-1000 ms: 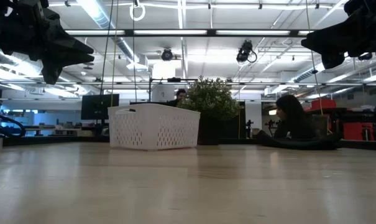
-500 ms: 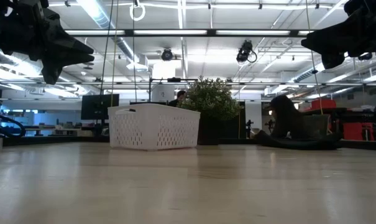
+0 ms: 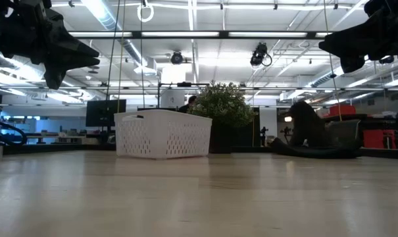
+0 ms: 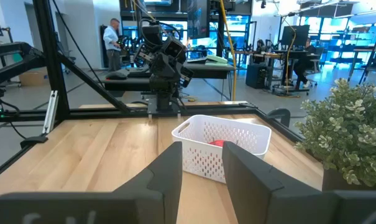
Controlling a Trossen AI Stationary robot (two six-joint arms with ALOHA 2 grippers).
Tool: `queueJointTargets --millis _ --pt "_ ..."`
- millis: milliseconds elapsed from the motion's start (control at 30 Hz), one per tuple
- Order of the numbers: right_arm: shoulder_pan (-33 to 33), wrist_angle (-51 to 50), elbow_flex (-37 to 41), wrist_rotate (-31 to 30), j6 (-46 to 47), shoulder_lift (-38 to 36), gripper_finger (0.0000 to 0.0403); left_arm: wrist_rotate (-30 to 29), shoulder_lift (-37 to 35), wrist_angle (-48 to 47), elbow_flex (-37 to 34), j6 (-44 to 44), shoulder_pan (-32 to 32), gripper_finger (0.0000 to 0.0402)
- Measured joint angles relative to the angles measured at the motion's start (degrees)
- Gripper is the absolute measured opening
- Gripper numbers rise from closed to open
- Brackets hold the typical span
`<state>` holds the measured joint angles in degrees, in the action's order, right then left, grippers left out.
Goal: Pick and placing Produce into tupperware
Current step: Return to Home Position
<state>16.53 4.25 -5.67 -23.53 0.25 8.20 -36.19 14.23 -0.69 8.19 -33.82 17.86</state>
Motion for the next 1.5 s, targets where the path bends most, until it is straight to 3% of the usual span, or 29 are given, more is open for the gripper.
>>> queueJointTargets --millis 1500 --pt "0.0 0.0 0.0 0.0 0.0 0.0 0.0123 0.0 0.0 0.0 0.0 0.0 0.0 0.0090"
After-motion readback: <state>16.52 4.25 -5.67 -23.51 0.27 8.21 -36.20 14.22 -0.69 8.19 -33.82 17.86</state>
